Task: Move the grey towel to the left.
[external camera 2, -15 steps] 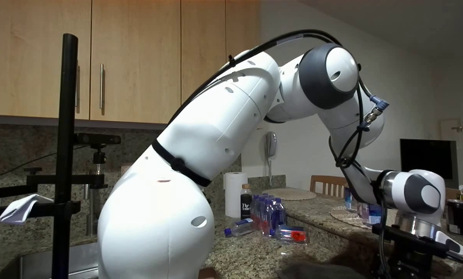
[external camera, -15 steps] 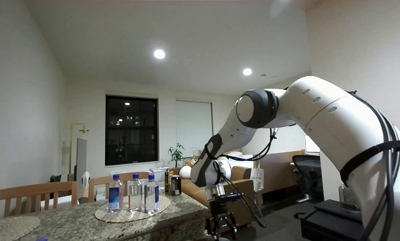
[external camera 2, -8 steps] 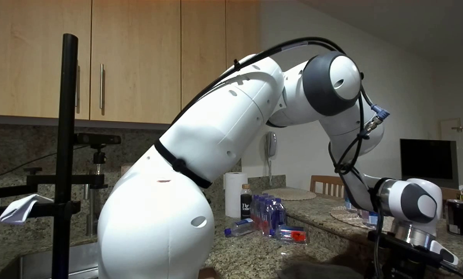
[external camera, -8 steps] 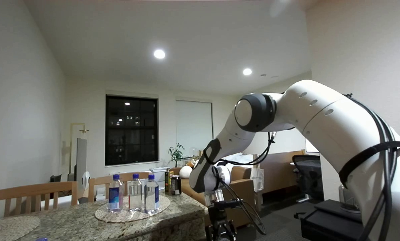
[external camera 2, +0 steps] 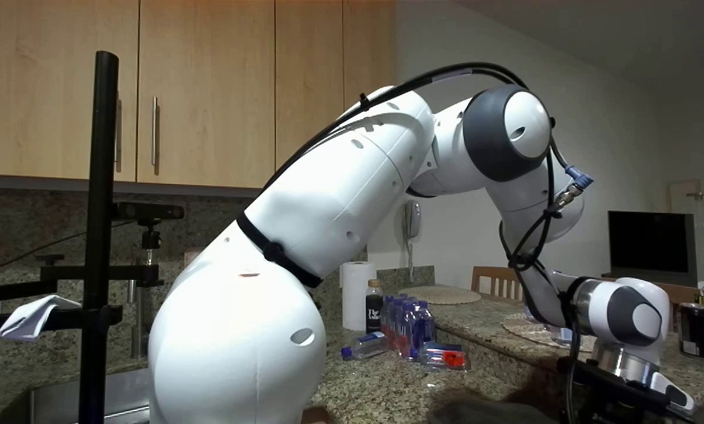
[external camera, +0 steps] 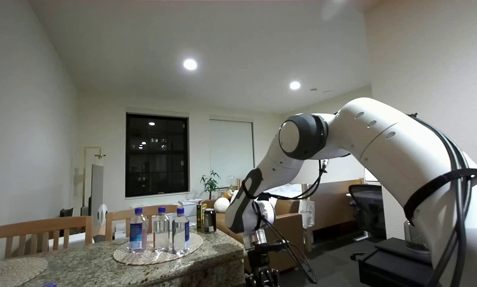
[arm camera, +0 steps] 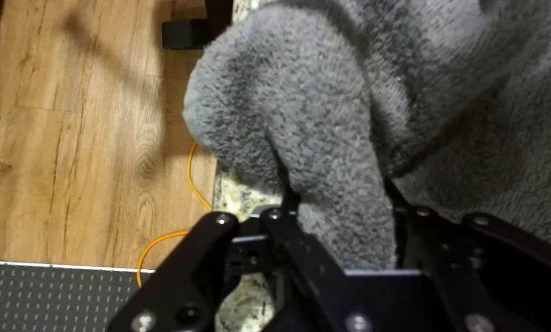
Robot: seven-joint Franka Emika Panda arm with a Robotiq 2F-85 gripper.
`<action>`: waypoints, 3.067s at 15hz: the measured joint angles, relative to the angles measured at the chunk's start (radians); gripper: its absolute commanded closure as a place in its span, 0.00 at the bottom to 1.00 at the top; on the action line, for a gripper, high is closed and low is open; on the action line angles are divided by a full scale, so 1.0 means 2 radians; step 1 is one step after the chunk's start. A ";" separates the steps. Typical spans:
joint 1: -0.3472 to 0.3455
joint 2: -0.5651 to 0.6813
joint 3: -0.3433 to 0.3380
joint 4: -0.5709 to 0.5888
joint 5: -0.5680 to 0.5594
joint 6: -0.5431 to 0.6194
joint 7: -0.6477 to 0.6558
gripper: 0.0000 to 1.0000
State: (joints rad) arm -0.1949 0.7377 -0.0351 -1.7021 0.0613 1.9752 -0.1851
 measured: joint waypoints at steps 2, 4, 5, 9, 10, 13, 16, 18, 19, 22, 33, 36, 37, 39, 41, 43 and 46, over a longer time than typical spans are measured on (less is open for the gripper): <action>0.002 -0.002 0.002 -0.001 0.002 0.000 0.000 0.91; 0.003 -0.004 0.004 -0.003 0.003 0.004 0.001 0.89; 0.004 -0.005 0.005 -0.006 0.003 0.008 0.002 0.88; 0.020 -0.018 0.005 -0.025 0.003 0.030 0.022 0.88; 0.027 -0.022 0.004 -0.029 0.001 0.034 0.031 0.87; 0.054 -0.034 -0.003 -0.040 -0.010 0.036 0.071 0.89; 0.082 -0.049 -0.013 -0.048 -0.032 0.035 0.119 0.89; 0.099 -0.062 -0.019 -0.053 -0.048 0.034 0.147 0.89; 0.107 -0.069 -0.020 -0.056 -0.057 0.033 0.161 0.89; 0.128 -0.090 -0.022 -0.060 -0.078 0.024 0.195 0.89; 0.200 -0.112 0.009 -0.045 -0.089 -0.025 0.270 0.89; 0.219 -0.111 0.020 -0.035 -0.088 -0.024 0.303 0.89; 0.225 -0.110 0.024 -0.032 -0.087 -0.022 0.317 0.88; 0.240 -0.107 0.032 -0.027 -0.082 -0.015 0.352 0.89; 0.256 -0.103 0.039 -0.023 -0.075 0.001 0.388 0.88; 0.271 -0.098 0.045 -0.019 -0.067 0.021 0.424 0.88; 0.289 -0.089 0.053 -0.017 -0.055 0.063 0.475 0.88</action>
State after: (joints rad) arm 0.3837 0.5604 0.0711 -1.7369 -0.0485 2.1005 0.7651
